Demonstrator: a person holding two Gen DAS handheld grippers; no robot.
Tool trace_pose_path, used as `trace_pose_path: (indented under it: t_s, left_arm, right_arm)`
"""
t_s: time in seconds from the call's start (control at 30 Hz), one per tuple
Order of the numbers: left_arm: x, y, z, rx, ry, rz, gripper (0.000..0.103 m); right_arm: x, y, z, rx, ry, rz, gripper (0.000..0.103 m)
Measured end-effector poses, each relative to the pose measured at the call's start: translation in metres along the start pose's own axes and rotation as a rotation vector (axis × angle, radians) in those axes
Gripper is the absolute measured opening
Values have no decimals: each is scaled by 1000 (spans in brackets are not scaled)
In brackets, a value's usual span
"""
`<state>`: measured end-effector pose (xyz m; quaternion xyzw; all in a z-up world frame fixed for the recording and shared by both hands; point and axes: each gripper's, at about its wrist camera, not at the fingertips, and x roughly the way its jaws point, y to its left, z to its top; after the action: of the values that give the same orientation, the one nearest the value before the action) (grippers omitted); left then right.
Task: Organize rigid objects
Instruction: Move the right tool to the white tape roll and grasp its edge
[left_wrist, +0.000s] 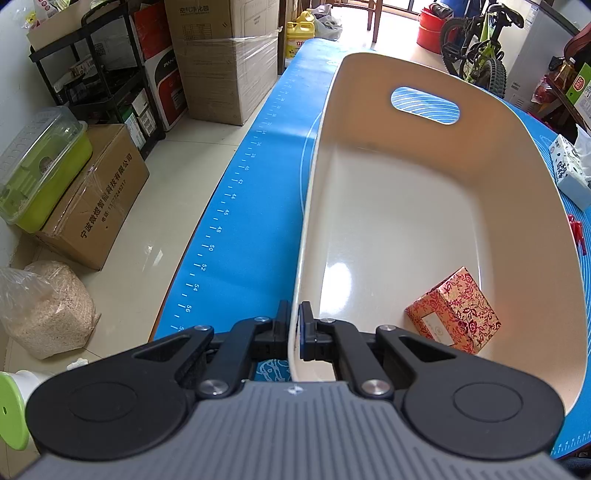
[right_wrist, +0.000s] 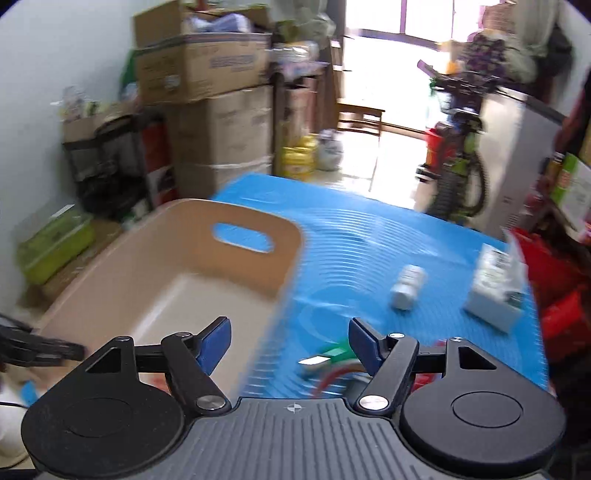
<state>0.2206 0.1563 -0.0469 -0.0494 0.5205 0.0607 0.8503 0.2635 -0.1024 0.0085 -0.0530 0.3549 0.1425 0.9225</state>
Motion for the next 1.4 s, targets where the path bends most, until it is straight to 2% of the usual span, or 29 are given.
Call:
trace_pose_path:
  t_s: [0.23, 0.5, 0.57, 0.8, 0.97, 1.07, 1.1, 1.2, 1.23, 1.4]
  left_arm:
    - [0, 0, 0, 1, 0, 0, 6]
    - [0, 0, 0, 1, 0, 1, 6]
    - [0, 0, 0, 2, -1, 1, 6]
    - [-1, 1, 0, 2, -1, 3, 6]
    - [-1, 2, 0, 2, -1, 4, 6]
    - [-1, 2, 0, 1, -1, 4, 6]
    - [-1, 2, 0, 2, -1, 4, 6]
    - [-1, 2, 0, 2, -1, 5, 7]
    - [-1, 3, 0, 2, -1, 5, 6]
    - [-1, 2, 0, 1, -1, 4, 6]
  right_arm:
    - [30, -49, -27, 82, 59, -126, 75]
    - [67, -55, -60, 74, 183, -153, 62]
    - [65, -55, -63, 78, 168, -152, 62]
    - [65, -63, -62, 115, 171, -197, 49]
    - [72, -65, -64, 129, 185, -200, 49]
    - [81, -62, -66, 125, 211, -177, 36]
    - [84, -62, -67, 135, 224, -159, 27]
    - [84, -61, -69, 129, 213, -147, 26]
    - [83, -61, -69, 135, 204, -140, 19]
    - [72, -60, -65, 130, 152, -147, 16]
